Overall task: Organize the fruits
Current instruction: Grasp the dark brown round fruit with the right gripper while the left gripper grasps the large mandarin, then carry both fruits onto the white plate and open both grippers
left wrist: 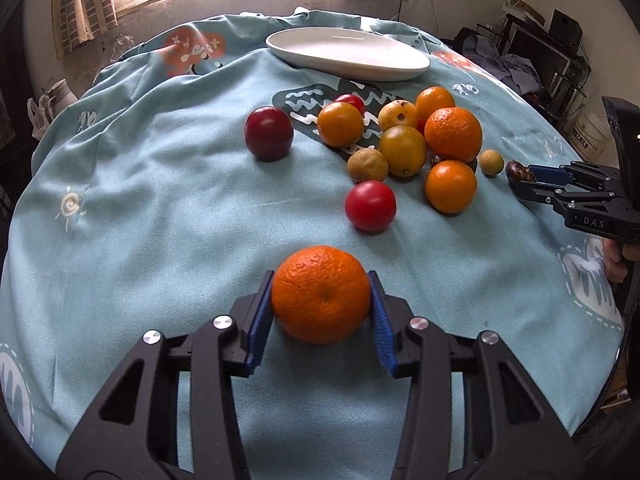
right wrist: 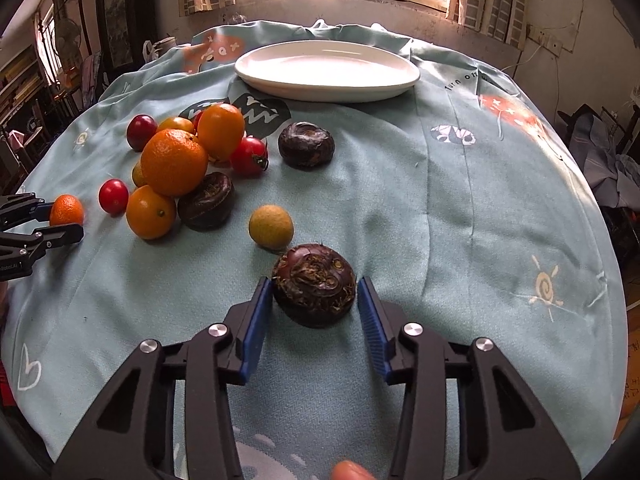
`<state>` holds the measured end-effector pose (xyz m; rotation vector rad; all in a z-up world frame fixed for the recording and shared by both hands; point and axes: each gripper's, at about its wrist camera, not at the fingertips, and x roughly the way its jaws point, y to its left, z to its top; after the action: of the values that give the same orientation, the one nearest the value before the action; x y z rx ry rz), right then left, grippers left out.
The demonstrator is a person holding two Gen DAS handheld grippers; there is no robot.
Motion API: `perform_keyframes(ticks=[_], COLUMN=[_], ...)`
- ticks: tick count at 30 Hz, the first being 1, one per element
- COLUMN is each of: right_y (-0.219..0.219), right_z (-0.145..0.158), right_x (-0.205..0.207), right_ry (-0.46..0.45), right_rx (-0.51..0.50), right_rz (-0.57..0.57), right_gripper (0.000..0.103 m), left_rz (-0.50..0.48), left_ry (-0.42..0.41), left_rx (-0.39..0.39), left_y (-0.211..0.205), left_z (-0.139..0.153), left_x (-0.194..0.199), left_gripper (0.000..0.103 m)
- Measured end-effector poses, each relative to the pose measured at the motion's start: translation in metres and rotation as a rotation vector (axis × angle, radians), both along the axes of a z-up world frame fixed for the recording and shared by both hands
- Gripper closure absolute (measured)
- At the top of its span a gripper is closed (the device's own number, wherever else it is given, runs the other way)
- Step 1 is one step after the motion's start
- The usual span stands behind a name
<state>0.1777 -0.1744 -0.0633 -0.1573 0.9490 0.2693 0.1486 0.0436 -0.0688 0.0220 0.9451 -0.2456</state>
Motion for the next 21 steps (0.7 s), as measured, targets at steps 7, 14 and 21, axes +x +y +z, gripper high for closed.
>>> perform_keyframes(ticks=[7,14,21], right_y=[-0.003,0.003,0.001], right_z=[0.007,-0.006,0.007], right_x=[0.005,0.013,0.016], right_ry=[0.015,0.041,0.040], right_rx=[0.023,0.003,0.041], right_rz=[0.020,0.055,0.063], right_gripper=[0.061,0.051,0.059], left_rz=[-0.010,-0.011,-0.009], left_ry=[0.005,-0.001,-0.003], left_rx=[-0.041,-0.058,-0.076], left_y=[0.008,0.012,0.018], left_z=[0.008,0.012,0.018], left_x=[0.002,0.010,0.013], left_gripper=[0.059,0.059,0.059])
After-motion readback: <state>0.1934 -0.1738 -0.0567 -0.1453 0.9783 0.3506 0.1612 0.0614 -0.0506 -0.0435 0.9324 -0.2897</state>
